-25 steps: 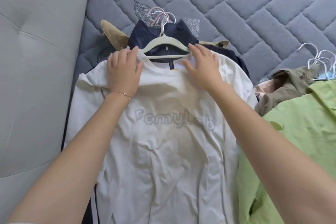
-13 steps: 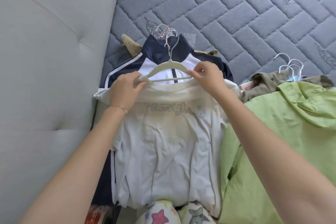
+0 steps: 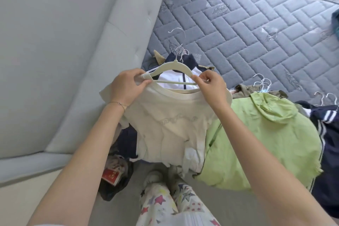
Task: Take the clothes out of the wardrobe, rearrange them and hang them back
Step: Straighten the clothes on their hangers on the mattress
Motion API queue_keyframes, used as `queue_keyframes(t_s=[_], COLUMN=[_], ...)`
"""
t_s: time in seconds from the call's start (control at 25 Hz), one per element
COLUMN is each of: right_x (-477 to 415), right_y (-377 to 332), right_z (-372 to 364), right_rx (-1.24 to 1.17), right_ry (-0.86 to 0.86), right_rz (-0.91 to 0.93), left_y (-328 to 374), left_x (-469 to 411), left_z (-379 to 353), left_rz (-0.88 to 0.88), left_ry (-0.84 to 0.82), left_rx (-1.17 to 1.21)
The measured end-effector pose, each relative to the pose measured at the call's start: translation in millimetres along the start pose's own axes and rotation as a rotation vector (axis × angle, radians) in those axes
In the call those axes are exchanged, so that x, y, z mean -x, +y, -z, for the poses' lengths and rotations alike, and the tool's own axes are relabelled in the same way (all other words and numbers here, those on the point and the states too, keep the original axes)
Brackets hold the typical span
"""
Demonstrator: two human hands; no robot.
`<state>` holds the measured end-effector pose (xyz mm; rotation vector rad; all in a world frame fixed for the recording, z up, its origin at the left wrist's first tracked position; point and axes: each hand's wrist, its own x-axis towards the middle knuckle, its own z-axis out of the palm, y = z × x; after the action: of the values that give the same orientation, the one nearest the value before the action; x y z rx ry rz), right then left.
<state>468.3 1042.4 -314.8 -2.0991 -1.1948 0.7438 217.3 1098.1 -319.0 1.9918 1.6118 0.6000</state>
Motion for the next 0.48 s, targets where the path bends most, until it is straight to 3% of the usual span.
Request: queue_keyframes(t_s=[0.48], right_x=[226.9], right_y=[-55.3], right_z=[39.4], right_rx=[-0.024], right_ry=[0.209], right_rz=[0.038], left_y=[4.2], left_x=[166.3], left_z=[113.7], left_rz=[-0.146], left_ry=[-0.075], left_rx=[0.17])
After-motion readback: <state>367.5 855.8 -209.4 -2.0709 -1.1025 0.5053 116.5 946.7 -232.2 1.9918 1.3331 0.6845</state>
